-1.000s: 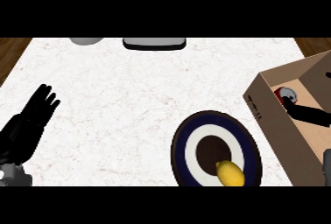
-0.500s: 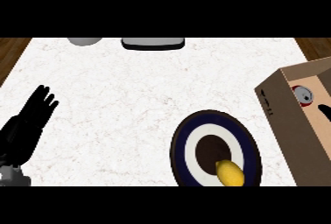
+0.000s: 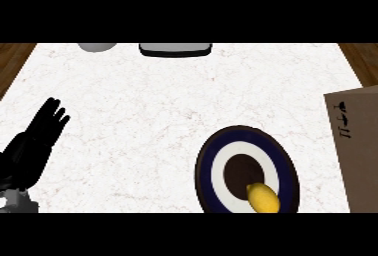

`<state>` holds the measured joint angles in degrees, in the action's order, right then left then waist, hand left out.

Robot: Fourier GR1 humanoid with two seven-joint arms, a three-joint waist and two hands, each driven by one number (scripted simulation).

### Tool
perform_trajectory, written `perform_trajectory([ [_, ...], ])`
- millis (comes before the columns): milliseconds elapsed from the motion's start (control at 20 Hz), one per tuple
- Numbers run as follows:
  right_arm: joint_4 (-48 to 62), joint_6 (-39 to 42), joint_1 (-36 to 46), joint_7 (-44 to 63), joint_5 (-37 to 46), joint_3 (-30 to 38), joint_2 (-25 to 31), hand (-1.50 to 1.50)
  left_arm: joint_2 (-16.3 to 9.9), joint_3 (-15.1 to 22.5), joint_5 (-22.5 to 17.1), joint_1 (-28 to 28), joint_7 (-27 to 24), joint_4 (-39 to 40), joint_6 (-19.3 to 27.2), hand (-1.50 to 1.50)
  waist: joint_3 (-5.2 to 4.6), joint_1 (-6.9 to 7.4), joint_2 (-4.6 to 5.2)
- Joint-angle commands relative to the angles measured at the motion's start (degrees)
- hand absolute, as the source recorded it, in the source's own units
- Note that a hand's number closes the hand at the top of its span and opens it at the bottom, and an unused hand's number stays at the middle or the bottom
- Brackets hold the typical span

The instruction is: Pick the can from the plate and place it in the cardboard box

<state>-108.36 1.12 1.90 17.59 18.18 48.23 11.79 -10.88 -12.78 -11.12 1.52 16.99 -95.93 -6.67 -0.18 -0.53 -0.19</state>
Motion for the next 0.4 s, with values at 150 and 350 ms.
perform_trajectory([
  [150, 5.0, 6.5, -8.4, -10.6, -12.0, 7.9, 2.5, -1.5, 0.0, -0.5, 0.8, 4.7, 1.1, 4.2, 1.7, 0.0, 0.21, -0.29, 0.15],
  [350, 4.2, 7.9, -9.7, -7.8, -12.8, 8.7, 5.0, -1.5, 0.8, 0.0, 0.9, -2.8, -1.8, -0.1, -1.1, 0.0, 0.19, 0.38, 0.12],
])
